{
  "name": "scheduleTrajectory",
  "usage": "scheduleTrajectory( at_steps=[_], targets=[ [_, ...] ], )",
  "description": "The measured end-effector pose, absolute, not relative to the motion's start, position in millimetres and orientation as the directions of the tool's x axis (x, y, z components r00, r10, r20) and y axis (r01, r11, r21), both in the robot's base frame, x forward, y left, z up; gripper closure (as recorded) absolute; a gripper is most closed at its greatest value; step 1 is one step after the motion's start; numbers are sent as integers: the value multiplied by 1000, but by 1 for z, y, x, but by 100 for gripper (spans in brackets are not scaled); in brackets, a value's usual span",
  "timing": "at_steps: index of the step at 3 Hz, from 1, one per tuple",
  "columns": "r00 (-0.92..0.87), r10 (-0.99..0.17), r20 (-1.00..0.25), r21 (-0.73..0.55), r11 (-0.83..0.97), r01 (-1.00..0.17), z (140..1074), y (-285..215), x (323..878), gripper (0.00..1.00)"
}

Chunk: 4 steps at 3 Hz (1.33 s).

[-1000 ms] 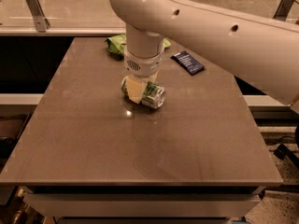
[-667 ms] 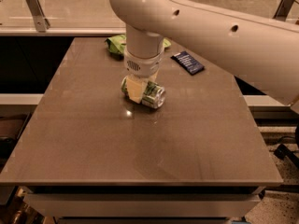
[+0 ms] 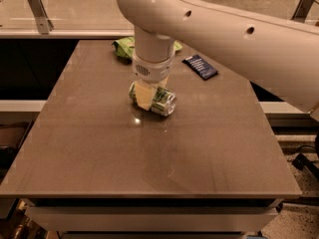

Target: Place green can upright

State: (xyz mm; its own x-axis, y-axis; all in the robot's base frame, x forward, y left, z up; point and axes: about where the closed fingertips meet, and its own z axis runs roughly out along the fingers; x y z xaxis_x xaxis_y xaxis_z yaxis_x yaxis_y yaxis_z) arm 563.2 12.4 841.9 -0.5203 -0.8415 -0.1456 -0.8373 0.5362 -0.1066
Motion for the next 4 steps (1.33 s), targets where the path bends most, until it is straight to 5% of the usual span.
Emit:
scheduleTrajectory(
  at_steps=[4],
  targets=[
    [-463, -824, -327, -104, 519, -848, 875, 0, 570, 100]
  ],
)
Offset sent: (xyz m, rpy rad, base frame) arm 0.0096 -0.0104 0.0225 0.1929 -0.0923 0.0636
